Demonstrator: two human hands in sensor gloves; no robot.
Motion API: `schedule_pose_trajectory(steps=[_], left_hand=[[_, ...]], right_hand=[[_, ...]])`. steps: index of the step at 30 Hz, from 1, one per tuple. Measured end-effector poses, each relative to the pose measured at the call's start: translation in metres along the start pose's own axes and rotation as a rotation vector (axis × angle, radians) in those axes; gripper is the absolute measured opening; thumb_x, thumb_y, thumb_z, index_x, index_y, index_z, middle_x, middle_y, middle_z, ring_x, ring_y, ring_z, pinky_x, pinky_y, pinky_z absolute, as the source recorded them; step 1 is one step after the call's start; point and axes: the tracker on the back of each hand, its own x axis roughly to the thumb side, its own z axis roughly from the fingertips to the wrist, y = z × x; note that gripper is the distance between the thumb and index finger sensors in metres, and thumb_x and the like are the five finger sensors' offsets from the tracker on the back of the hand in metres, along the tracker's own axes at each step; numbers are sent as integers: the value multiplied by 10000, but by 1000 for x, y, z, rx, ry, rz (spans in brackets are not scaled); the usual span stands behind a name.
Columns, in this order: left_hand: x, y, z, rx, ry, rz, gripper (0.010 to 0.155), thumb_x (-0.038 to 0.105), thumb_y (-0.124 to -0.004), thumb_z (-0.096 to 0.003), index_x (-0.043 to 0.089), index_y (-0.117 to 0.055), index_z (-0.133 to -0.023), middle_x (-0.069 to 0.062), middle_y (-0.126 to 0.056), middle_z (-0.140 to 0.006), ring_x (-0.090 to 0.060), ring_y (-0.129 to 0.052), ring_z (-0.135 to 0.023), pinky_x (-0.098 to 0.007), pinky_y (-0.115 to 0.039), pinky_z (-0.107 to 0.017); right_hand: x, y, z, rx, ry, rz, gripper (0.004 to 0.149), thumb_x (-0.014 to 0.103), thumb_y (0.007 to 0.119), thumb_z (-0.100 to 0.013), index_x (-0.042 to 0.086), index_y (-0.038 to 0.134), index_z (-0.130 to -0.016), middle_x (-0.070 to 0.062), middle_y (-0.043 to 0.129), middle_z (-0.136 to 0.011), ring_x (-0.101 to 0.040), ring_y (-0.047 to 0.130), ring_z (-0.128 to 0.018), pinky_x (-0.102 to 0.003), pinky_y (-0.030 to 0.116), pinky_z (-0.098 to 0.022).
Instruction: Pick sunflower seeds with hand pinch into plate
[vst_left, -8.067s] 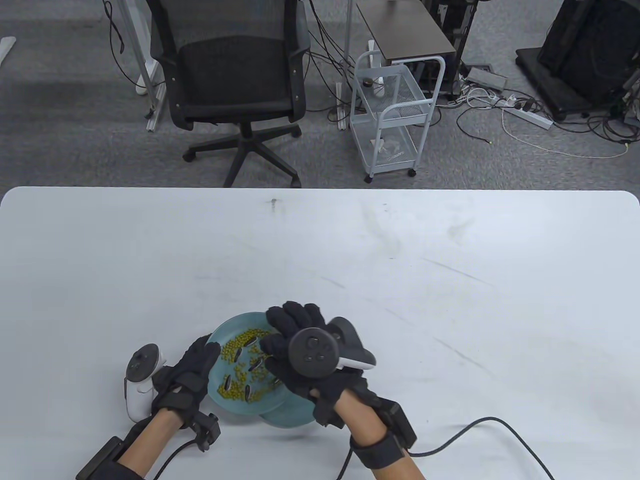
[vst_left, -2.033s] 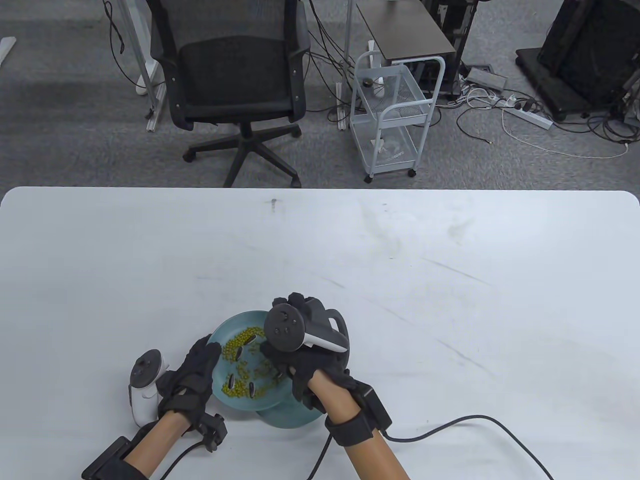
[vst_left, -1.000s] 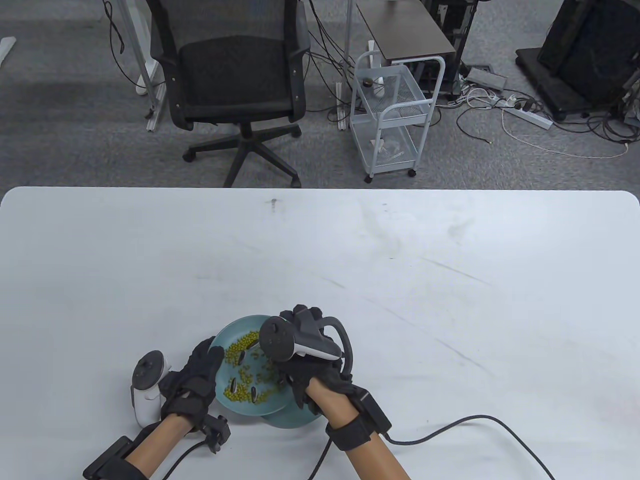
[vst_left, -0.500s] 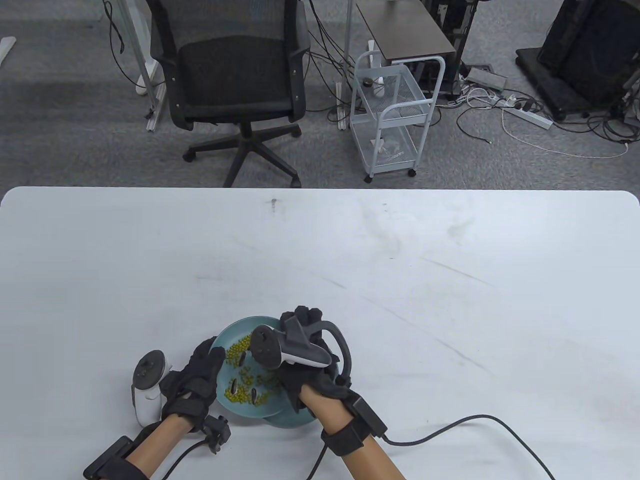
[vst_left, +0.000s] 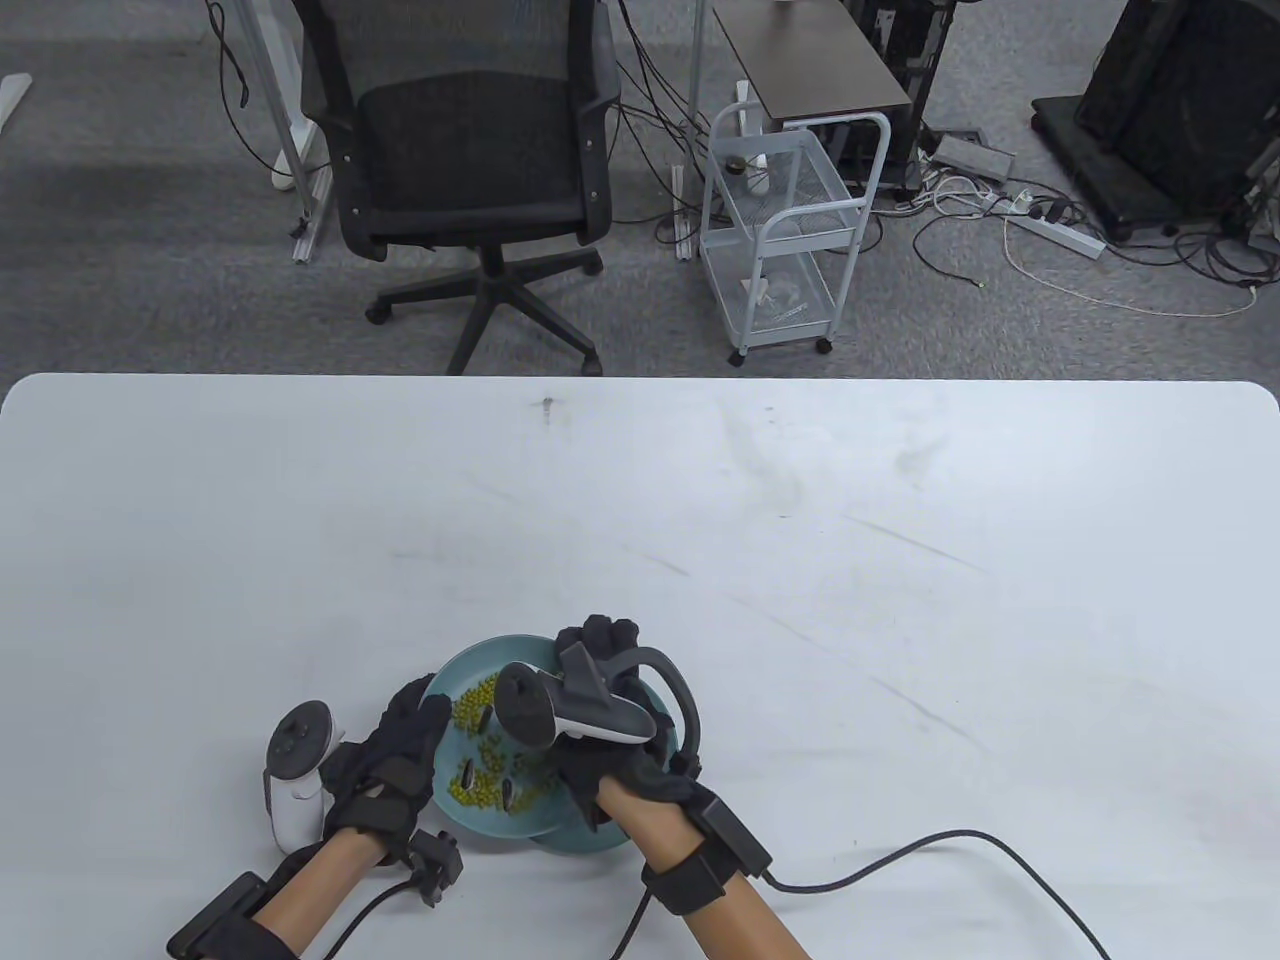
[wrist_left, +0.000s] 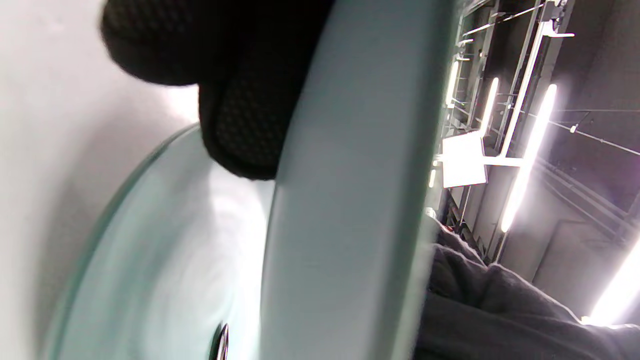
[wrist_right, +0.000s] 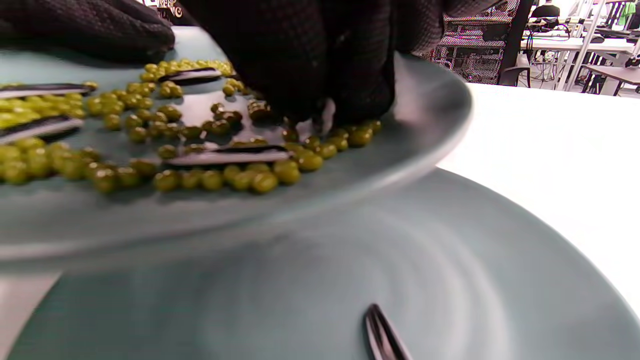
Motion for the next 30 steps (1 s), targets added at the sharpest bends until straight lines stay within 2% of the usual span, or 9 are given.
schedule_pose_trajectory(steps=[8,12,15,18,19,23,26,30], left_hand=[[-1,-2,0,-21,11,27,500,403,-585,-608,183,-412,-1022,-110,-835,-801,-235,-1006,-446,-372,-824,-343],[-1,-1,1,-8,20,26,503,396,-587,-606,175,-411,-1022,-120,-831,-802,-248,-1001,-448,-382,-818,-344],[-1,-1,1,-2,19,27,500,402,-582,-607,183,-408,-1022,-112,-831,-804,-238,-1004,-449,-374,-821,-345],[-1,2,1,7,26,48,501,407,-575,-611,184,-400,-1024,-106,-827,-809,-230,-1004,-455,-367,-823,-348],[-2,3,1,10,30,56,500,408,-573,-612,187,-398,-1025,-105,-824,-812,-230,-1003,-459,-367,-823,-351],[-1,7,0,20,27,59,500,416,-566,-615,195,-388,-1028,-94,-819,-821,-220,-1002,-470,-360,-823,-359],[-1,8,0,23,27,60,501,417,-566,-616,196,-388,-1028,-94,-818,-822,-220,-1001,-470,-360,-822,-360],[-1,7,0,18,29,64,500,419,-566,-616,199,-388,-1029,-92,-818,-824,-220,-1000,-472,-359,-822,-362]], right_hand=[[-14,-16,9,-42,4,-115,346,167,917,-493,-96,910,-718,-374,540,-1067,-671,410,-948,-792,314,-639],[-32,-34,24,-100,28,-178,347,168,917,-492,-93,910,-720,-368,551,-1066,-668,422,-948,-791,328,-640],[-48,-40,40,-141,64,-216,345,170,915,-495,-91,910,-721,-370,549,-1066,-666,421,-949,-790,329,-640],[-70,-28,58,-172,119,-261,346,168,911,-497,-92,907,-725,-370,551,-1065,-671,426,-946,-792,332,-639],[-77,-18,62,-166,140,-269,344,168,911,-498,-90,908,-725,-371,552,-1066,-670,427,-946,-792,335,-637],[-94,11,59,-86,172,-348,346,169,910,-496,-91,906,-723,-378,553,-1059,-677,432,-936,-794,340,-630],[-94,16,55,-80,161,-389,344,167,910,-494,-92,906,-720,-380,555,-1056,-676,435,-934,-793,341,-628],[-87,18,52,-60,148,-343,346,180,905,-500,-79,904,-728,-375,551,-1061,-674,434,-936,-791,343,-630]])
